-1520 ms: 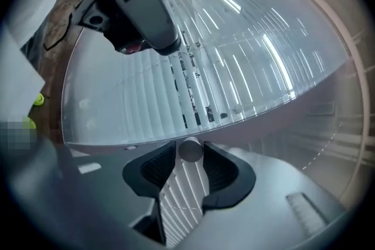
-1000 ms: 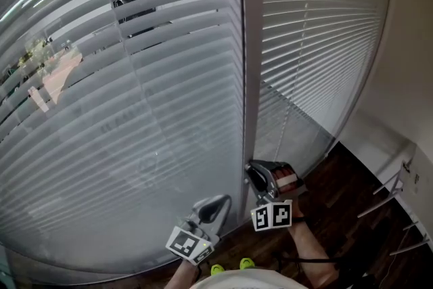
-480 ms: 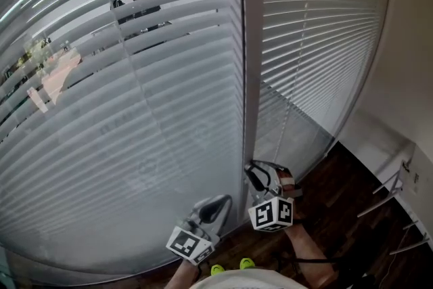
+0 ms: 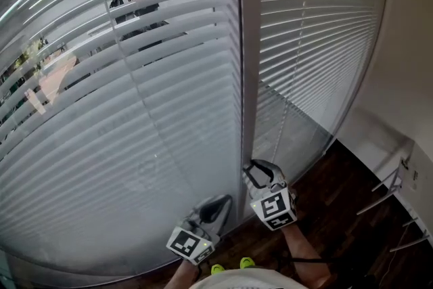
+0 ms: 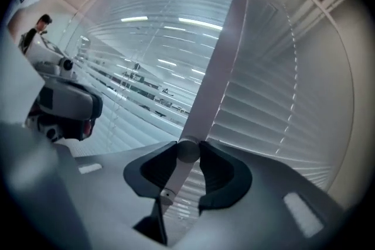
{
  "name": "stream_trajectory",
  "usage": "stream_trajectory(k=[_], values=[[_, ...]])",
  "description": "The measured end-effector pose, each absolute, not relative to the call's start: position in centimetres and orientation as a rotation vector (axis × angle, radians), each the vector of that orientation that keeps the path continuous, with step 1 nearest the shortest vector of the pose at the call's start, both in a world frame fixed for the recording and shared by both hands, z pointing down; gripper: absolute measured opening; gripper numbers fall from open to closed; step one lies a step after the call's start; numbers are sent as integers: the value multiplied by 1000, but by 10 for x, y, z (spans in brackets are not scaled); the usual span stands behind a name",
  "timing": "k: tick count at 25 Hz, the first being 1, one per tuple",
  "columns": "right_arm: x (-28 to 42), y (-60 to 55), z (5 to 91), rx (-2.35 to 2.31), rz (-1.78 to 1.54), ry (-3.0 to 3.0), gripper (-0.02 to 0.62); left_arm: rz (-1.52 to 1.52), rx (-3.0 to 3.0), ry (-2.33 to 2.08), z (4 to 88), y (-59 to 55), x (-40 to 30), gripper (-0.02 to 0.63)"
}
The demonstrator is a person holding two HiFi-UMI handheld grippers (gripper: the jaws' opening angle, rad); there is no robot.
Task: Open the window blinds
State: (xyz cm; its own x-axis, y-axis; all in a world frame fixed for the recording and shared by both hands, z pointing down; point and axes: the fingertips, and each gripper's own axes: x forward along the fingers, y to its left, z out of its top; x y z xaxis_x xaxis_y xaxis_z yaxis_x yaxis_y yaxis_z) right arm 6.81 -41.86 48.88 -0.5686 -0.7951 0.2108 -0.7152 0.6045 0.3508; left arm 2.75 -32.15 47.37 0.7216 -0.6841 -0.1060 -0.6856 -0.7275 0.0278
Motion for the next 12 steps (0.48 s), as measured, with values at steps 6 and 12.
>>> stream_trajectory(k=[6,12], values=[[71,-421,486,1257,-77,-2589,128,167,-2906,1143,471,-322,28,-9],[73,-422,486,1241,157,-2671,129,171,-2909,1142,470,-322,27,-9]])
